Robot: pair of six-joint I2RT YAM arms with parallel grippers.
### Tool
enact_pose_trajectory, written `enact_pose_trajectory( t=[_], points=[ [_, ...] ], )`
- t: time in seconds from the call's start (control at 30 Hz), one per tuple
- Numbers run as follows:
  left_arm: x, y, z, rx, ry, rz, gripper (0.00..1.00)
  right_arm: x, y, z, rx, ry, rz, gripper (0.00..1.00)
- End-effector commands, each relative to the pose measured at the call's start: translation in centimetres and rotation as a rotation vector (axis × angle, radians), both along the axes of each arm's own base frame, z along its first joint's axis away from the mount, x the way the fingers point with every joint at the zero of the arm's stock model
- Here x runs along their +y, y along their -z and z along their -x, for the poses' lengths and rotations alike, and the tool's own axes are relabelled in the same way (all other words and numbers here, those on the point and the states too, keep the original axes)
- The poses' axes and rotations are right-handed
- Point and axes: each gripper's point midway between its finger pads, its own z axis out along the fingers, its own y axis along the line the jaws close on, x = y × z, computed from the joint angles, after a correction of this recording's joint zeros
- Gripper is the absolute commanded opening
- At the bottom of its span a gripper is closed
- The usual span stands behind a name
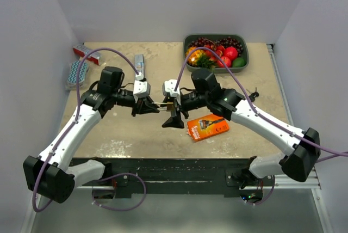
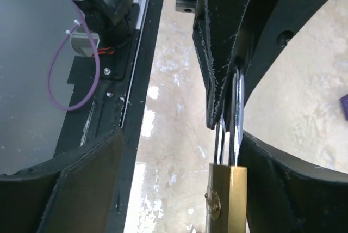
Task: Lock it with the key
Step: Lock the lock.
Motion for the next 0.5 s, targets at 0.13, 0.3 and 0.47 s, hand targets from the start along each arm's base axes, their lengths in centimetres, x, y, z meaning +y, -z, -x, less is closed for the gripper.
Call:
enact_pose_trajectory(
  t=[0.13, 0.3, 0.47],
  points=[
    [0.0, -4.6, -0.1, -0.246, 0.084, 0.084, 0.0, -2.6, -3.6, 0.3, -0.104, -0.01, -0.024, 0.89],
    [0.0, -4.8, -0.1, -0.245, 0.096, 0.077, 0.0, -2.7, -3.1, -0.4, -0.104, 0.018, 0.003, 0.78],
    [0.0, -5.1, 0.0, -0.239, 0.094, 0.087, 0.0, -2.5, -2.2, -1.2, -0.099, 0.048, 0.023, 0.75]
  ],
)
